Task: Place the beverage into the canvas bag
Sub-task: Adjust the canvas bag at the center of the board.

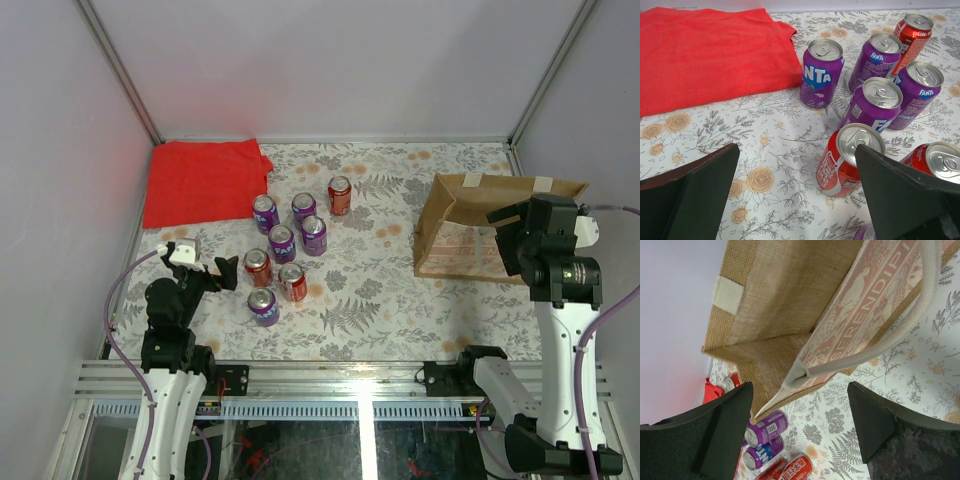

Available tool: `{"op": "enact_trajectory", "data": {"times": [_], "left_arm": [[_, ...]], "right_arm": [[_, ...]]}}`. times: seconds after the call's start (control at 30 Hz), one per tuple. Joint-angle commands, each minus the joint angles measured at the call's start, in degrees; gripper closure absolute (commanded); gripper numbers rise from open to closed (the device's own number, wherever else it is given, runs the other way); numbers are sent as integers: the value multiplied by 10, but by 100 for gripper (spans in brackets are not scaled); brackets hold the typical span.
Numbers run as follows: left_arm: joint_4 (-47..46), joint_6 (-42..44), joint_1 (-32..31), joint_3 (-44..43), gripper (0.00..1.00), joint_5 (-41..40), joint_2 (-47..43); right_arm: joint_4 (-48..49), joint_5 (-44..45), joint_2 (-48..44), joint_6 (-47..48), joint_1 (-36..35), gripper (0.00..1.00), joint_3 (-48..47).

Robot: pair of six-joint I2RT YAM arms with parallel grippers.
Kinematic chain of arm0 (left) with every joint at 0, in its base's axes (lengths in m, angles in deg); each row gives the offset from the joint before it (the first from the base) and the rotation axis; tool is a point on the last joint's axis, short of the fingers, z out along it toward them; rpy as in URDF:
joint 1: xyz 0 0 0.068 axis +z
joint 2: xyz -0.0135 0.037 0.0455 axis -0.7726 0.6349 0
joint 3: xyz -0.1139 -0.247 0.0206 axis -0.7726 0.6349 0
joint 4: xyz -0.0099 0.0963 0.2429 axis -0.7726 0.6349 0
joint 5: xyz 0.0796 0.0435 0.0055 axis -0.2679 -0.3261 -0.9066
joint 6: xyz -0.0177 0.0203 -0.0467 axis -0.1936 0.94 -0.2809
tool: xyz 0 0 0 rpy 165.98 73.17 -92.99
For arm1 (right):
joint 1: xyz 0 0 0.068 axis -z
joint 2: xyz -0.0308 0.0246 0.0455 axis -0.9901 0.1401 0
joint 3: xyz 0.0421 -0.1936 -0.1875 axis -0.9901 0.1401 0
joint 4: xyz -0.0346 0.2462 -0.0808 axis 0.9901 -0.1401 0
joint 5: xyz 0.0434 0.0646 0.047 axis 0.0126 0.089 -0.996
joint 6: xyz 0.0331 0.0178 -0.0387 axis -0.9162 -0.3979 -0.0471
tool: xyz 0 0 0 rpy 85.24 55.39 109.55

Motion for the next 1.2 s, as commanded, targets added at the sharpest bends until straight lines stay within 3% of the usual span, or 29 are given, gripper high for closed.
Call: {"op": "enact_trajectory", "data": {"times": [0.0,0.23,0.4,0.5,0.63,0.73,0.83,1.03,1.17], "left_arm": [[-11,-2,-5,-14,0,4,-6],[-11,-4,-5,-15,0,2,-5],[-9,-6,-7,-16,0,1,-5],[-7,-5,-7,-20,0,0,-5],[-2,-14,-7,-32,0,-13,-6],[5,-19,-7,-46,0,-15,-4],[25,-20,-8,-75,0,-14,2],[95,-27,-8,-171,0,-3,74],[198,-28,-7,-283,0,9,232]], "right_arm": [[24,32,23,-44,2,17,7],[38,36,57,-78,2,19,23],[49,39,77,-88,2,26,42],[58,28,87,-71,2,42,54],[69,25,83,-44,2,56,76],[79,19,75,-17,2,83,91],[79,-1,72,24,2,98,89],[72,-71,89,153,2,100,64],[65,-120,94,214,2,100,62]]}}
